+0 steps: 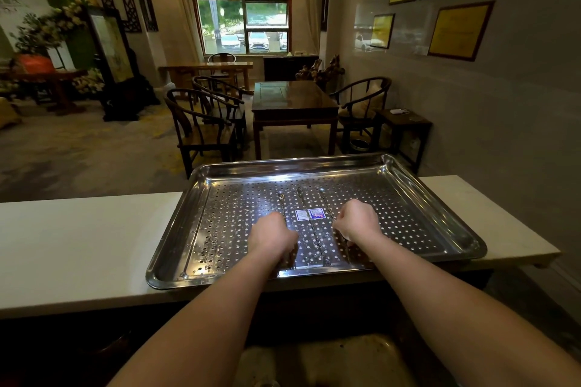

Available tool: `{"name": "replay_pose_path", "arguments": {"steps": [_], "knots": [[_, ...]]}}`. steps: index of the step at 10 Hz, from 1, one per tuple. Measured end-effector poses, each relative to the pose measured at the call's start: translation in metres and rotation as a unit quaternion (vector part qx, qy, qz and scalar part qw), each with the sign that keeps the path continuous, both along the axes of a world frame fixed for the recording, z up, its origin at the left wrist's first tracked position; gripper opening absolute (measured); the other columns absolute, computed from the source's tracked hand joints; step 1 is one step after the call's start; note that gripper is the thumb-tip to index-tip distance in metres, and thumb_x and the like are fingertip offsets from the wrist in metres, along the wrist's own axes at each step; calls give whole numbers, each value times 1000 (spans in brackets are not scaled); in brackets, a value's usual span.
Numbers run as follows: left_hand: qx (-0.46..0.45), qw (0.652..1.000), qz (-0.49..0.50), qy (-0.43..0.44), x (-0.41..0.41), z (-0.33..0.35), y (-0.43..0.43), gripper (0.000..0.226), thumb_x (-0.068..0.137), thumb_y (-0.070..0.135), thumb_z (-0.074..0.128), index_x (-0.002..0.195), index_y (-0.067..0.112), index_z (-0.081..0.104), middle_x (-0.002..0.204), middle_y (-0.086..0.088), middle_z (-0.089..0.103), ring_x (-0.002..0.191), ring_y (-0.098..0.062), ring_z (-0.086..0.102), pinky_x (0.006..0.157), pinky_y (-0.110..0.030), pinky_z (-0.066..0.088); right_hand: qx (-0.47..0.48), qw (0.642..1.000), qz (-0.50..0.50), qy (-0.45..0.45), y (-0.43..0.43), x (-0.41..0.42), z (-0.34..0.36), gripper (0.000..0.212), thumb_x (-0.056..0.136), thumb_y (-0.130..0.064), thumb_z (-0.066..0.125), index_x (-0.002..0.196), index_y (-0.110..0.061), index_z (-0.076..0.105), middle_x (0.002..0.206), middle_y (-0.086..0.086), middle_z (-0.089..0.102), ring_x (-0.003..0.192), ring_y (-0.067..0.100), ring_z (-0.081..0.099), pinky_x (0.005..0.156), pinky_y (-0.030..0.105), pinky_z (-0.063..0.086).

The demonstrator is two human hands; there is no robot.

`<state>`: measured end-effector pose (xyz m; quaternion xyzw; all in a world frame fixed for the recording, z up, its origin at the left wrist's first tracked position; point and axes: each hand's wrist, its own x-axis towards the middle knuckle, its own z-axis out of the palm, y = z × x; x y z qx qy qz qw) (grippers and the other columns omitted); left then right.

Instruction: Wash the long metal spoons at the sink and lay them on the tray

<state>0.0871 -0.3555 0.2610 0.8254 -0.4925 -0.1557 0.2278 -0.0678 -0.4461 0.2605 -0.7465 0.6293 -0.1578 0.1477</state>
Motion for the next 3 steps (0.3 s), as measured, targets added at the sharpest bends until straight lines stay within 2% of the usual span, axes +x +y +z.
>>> {"name": "replay_pose_path", "arguments": {"steps": [2,3], "knots": [[6,1000,3,-6,1,6,5,14,79,22,57,84,10,63,83,-11,70,78,-29,69,72,-38,60,3,1000,-11,-28,9,-10,13,11,85,-19,68,84,-8,72,75,6,72,68,21,72,67,41,62],[-4,1000,4,-6,7,6,6,15,79,24,55,86,11,61,87,-11,69,82,-29,68,75,-39,59,-26,997,-9,-74,12,-10,23,11,85,-20,66,79,-12,71,68,2,71,62,14,68,64,38,61]]}}
